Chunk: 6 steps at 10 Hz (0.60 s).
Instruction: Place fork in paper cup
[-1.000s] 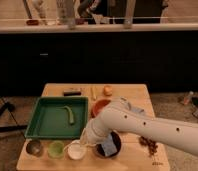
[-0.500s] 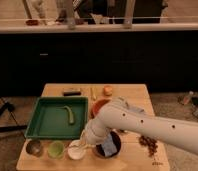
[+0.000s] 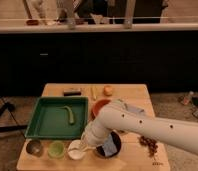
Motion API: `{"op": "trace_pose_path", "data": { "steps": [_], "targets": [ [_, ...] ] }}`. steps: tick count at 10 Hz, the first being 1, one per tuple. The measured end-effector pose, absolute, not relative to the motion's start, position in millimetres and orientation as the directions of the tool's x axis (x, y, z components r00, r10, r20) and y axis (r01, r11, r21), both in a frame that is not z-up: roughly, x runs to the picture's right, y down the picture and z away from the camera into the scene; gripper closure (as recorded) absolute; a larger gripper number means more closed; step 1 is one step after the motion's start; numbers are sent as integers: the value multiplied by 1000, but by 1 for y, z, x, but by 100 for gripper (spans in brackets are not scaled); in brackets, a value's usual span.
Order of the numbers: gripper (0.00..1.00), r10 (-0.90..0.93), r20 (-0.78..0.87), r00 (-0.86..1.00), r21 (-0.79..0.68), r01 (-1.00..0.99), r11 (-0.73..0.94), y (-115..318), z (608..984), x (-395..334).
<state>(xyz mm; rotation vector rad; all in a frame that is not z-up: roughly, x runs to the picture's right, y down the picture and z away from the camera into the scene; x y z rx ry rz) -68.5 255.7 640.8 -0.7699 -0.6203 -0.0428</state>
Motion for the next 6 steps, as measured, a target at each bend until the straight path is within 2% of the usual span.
{"op": "trace_pose_path", "data": {
  "steps": [6],
  "targets": [
    [100,162,549,820,-628,278,727,245,658,-94]
  ]
}}
